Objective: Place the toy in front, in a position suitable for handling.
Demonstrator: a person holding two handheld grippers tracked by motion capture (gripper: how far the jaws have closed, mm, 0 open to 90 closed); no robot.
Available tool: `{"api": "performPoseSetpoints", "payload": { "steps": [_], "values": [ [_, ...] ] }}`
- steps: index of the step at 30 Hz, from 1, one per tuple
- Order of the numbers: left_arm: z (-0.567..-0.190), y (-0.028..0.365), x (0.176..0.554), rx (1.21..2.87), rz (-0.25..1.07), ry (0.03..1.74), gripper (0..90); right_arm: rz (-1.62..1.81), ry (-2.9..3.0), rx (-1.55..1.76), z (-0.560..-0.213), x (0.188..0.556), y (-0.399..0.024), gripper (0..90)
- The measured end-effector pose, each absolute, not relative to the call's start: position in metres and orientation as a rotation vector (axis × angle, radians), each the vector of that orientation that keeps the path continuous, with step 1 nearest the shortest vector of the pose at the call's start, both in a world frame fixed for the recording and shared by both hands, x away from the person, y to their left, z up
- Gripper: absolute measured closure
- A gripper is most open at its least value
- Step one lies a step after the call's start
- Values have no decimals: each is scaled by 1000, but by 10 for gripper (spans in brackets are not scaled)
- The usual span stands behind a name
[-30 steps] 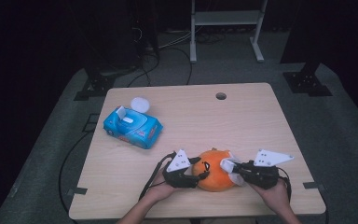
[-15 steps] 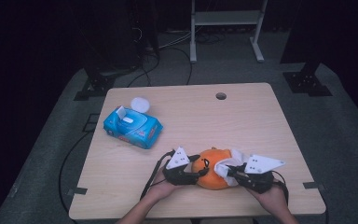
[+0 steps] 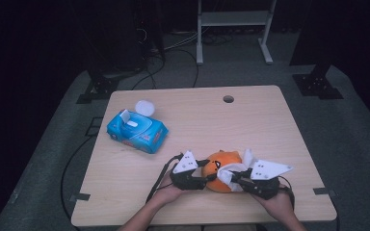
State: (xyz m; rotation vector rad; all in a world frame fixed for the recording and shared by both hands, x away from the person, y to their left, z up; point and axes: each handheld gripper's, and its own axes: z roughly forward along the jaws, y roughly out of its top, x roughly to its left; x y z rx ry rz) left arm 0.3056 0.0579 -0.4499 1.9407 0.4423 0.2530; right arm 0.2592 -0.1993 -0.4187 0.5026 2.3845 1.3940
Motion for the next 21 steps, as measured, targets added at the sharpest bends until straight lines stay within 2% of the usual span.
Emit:
{"api": "performPoseSetpoints", "payload": {
  "steps": [2,6,10,11,12,13,14,17,18,21],
  "values": [
    [-451,61,307,1947,248,442,440,1314,2413,497,-423,261,-198,858],
    [-452,62,308,1954,243,421,434,1332,2334,643,-418,272,-223,859],
    [-452,62,307,1954,239,423,420,1342,2297,688,-415,280,-230,857],
    [-450,63,308,1953,233,439,330,1332,2339,706,-421,287,-231,857],
    [-449,63,309,1951,230,455,330,1332,2339,706,-421,287,-231,857],
    [-448,63,309,1944,226,487,195,1337,2367,700,-426,285,-229,857],
    [-448,62,311,1941,201,524,158,1363,2381,686,-426,283,-228,857],
    [-451,61,310,1961,172,503,167,1380,2411,634,-425,275,-222,856],
    [-453,58,307,1961,172,461,241,1399,2415,629,-421,269,-219,856],
    [-452,54,302,1988,212,398,308,1439,2394,597,-413,266,-212,857]
  ]
}}
